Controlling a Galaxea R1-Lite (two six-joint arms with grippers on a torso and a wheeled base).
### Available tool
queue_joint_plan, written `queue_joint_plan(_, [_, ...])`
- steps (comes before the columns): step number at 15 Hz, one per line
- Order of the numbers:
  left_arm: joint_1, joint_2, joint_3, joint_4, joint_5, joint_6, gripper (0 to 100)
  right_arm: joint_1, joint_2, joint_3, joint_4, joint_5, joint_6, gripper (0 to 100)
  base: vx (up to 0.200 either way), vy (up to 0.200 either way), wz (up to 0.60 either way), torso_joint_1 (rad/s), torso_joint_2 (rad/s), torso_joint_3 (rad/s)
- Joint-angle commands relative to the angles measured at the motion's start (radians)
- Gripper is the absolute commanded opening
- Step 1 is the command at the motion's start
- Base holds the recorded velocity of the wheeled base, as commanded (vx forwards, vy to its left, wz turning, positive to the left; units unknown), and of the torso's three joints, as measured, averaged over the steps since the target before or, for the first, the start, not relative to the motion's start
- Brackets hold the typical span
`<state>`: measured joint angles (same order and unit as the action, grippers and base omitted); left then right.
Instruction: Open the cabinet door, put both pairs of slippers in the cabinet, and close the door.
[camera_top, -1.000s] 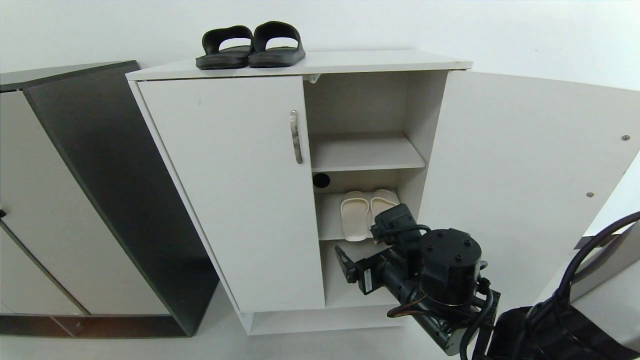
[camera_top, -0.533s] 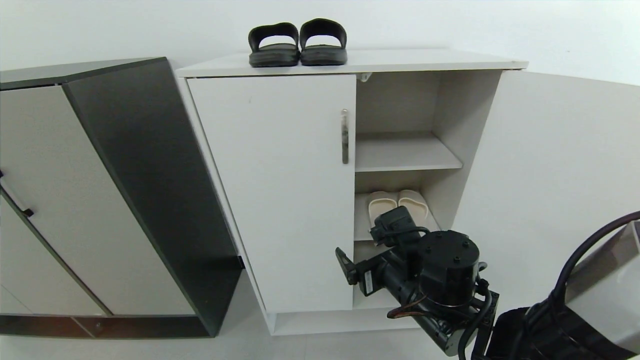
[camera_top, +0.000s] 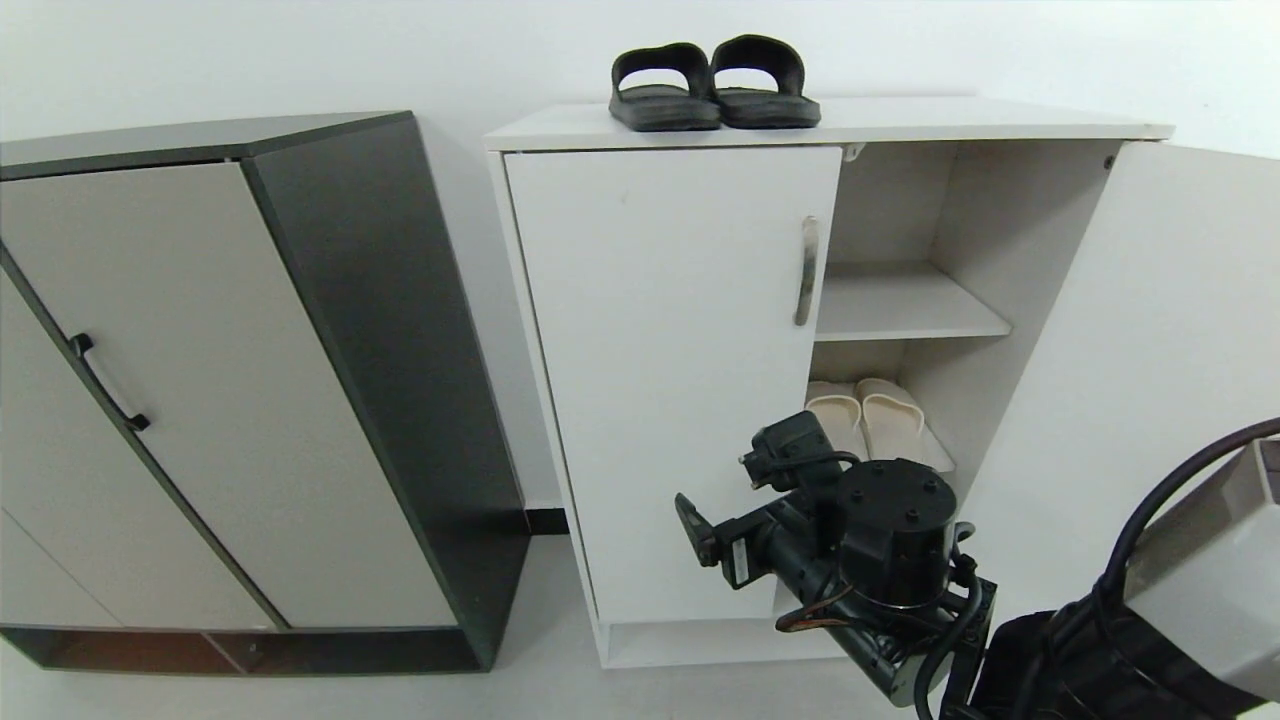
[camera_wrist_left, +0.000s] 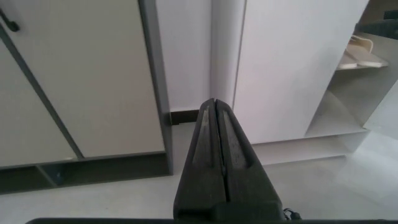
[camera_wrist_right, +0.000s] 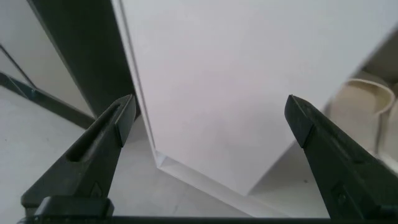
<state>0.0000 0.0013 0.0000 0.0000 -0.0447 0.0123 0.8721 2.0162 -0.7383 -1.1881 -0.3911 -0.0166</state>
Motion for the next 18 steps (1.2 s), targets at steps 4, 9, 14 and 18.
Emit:
queue_joint_plan(4, [0.002, 0.0, 0.0, 0.0, 0.0, 0.0, 0, -0.005, 0.007, 0.005, 0.001, 0.011, -0.002, 100, 0.0, 0.0, 0.0, 0.0, 0.0, 0.0])
queue_joint_plan(9, [0.002, 0.0, 0.0, 0.0, 0.0, 0.0, 0, -0.007, 0.019, 0.014, -0.002, 0.015, -0.002, 100, 0.0, 0.0, 0.0, 0.0, 0.0, 0.0])
queue_joint_plan(14, [0.0, 0.0, 0.0, 0.0, 0.0, 0.0, 0, -0.007, 0.019, 0.023, -0.001, 0.017, -0.002, 100, 0.0, 0.0, 0.0, 0.0, 0.0, 0.0])
queue_joint_plan(18, [0.0, 0.0, 0.0, 0.0, 0.0, 0.0, 0, -0.008, 0.019, 0.028, 0.002, 0.017, -0.002, 100, 0.0, 0.0, 0.0, 0.002, -0.05, -0.047])
